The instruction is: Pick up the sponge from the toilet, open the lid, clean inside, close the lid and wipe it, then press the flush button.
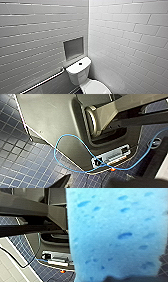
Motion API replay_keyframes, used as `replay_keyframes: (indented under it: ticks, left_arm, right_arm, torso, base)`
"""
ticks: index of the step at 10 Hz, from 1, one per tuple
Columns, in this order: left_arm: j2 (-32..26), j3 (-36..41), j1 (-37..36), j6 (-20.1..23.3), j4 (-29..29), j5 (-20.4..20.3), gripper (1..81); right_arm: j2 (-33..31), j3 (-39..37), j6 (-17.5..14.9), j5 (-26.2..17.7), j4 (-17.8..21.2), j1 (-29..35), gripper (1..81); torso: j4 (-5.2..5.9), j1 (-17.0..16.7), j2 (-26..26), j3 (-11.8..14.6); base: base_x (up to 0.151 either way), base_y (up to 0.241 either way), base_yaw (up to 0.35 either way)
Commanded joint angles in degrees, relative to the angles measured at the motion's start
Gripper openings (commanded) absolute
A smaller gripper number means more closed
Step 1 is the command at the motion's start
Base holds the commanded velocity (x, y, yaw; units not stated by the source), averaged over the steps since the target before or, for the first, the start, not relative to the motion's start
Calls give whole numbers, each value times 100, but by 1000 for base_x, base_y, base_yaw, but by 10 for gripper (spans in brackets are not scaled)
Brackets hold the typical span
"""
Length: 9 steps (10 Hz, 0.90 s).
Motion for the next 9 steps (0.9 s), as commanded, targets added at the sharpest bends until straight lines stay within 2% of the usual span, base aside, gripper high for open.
replay_keyframes:
  ticks: [1, 8, 9]
  left_arm:
    - [-14, 5, -279, 392, -599, 208, 811]
    - [4, -66, -411, 410, -581, 190, 811]
    - [4, -66, -411, 410, -581, 190, 811]
  right_arm:
    - [-67, 15, -166, -301, 398, 200, 10]
    - [39, -178, -184, -283, 389, 244, 10]
    - [48, -178, -184, -283, 389, 244, 10]
  torso:
    - [0, 0, 0, 0]
    - [0, 0, 0, 0]
    - [0, -346, 573, 0]
  base:
    - [0, 0, 0]
    - [0, 0, 0]
    - [0, 0, 0]
